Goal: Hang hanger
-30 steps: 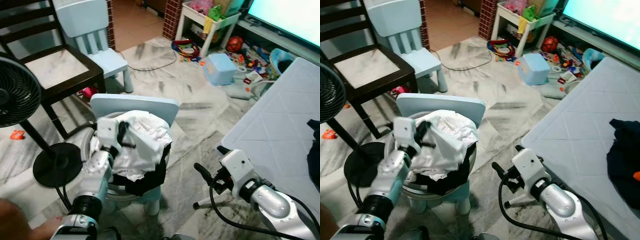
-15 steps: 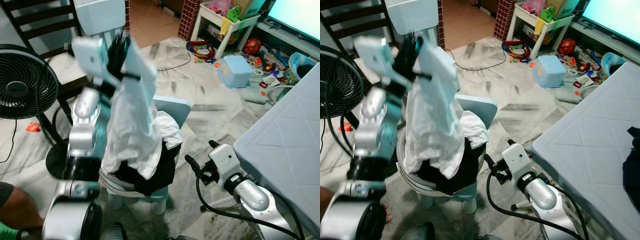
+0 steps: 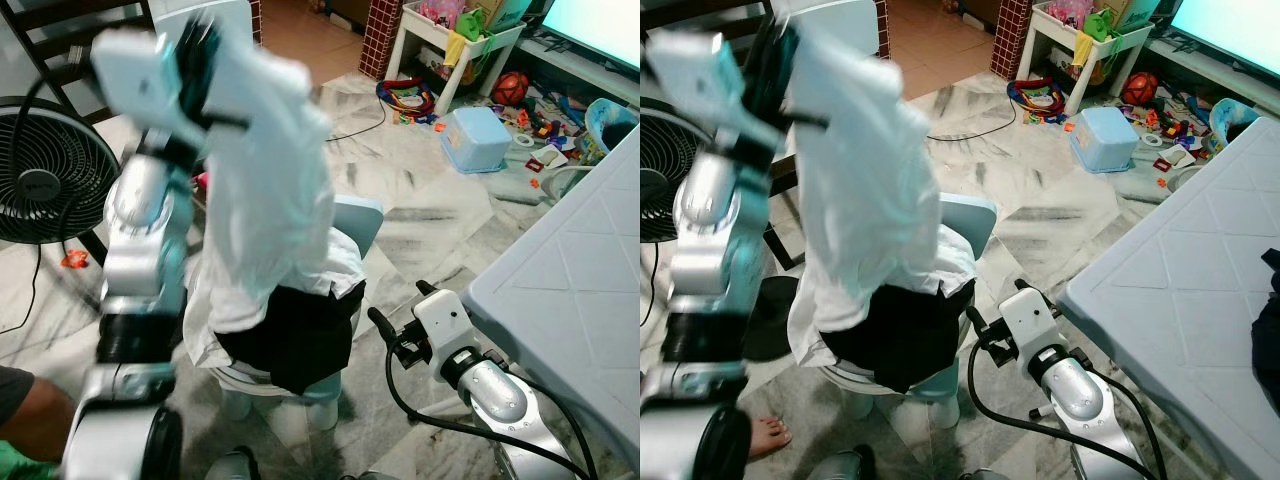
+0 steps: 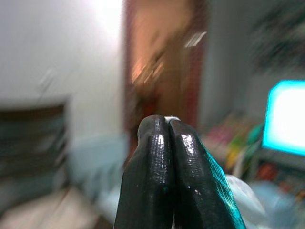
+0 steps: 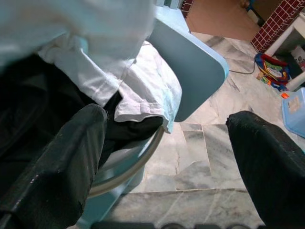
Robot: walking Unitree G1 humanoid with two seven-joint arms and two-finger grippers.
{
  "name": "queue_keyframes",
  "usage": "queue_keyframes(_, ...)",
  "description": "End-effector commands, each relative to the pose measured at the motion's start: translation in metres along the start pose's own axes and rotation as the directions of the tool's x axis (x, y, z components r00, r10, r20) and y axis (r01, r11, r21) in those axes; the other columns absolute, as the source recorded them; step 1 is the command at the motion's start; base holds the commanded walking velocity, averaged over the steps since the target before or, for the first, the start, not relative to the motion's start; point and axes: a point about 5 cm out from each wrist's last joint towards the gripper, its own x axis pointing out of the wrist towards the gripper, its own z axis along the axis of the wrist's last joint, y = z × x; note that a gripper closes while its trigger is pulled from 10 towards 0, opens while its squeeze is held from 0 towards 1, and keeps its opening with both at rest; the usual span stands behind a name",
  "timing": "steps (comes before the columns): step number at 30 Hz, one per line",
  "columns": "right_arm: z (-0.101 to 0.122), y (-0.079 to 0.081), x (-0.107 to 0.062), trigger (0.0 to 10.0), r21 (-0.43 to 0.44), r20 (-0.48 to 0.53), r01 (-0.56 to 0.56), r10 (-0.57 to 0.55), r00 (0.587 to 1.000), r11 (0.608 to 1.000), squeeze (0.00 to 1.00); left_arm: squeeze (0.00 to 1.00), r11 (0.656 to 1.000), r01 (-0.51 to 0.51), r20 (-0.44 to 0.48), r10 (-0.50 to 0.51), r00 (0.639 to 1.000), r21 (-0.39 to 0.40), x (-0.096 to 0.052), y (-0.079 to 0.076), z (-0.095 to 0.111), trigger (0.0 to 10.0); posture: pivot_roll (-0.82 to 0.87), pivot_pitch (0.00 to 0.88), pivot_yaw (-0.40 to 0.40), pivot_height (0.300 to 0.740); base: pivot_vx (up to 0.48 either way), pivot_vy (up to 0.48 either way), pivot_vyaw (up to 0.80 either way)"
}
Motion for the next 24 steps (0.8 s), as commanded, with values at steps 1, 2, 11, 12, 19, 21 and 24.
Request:
queue_keyframes(1,-0.004,-0.001,-0.001,10.0,-0.003,-0.013,0.000,0.000,1.000,1.000,0.00,0.00,0.999,-0.055,-0.108,0.054,0.993,-0.003,-0.020,0.002,-0.016,0.0,0.05,0.160,-0.067,0.740,0.000,0.000,0.00)
queue_keyframes(2,-0.004,-0.002,-0.001,10.0,-0.006,-0.014,0.001,-0.001,1.000,1.000,0.00,0.00,0.998,-0.054,-0.171,0.048,0.984,-0.030,-0.039,-0.003,-0.028,0.0,0.05,0.160,-0.068,0.740,0.000,0.000,0.00)
queue_keyframes(11,-0.004,-0.008,-0.001,10.0,-0.018,-0.015,0.013,-0.013,1.000,1.000,0.00,0.00,1.000,0.020,-0.511,-0.026,0.859,-0.017,-0.138,-0.027,-0.060,0.0,0.06,0.163,-0.068,0.740,0.000,0.000,0.00)
queue_keyframes(12,-0.005,-0.007,0.000,10.0,-0.020,-0.015,0.010,-0.011,1.000,1.000,0.00,0.00,1.000,-0.001,-0.586,0.017,0.810,0.027,-0.151,-0.021,-0.064,0.0,0.06,0.163,-0.069,0.740,0.000,0.000,0.00)
queue_keyframes(19,-0.004,-0.003,0.002,10.0,-0.031,-0.011,-0.007,0.006,1.000,1.000,0.00,0.00,0.999,-0.014,-0.713,0.037,0.700,0.038,-0.163,-0.019,-0.074,0.0,0.06,0.153,-0.068,0.740,0.000,0.000,0.00)
queue_keyframes(21,-0.003,-0.005,0.003,10.0,-0.034,-0.009,-0.003,0.003,1.000,0.999,0.00,0.00,0.998,0.025,-0.712,0.023,0.701,0.057,-0.166,-0.020,-0.072,10.0,0.06,0.152,-0.065,0.740,0.000,0.000,0.00)
queue_keyframes(24,-0.004,-0.009,0.004,10.0,-0.039,-0.011,0.010,-0.010,1.000,0.999,0.00,1.00,0.993,0.064,-0.685,0.021,0.728,0.098,-0.161,-0.019,-0.068,10.0,0.06,0.153,-0.062,0.740,0.000,0.000,0.00)
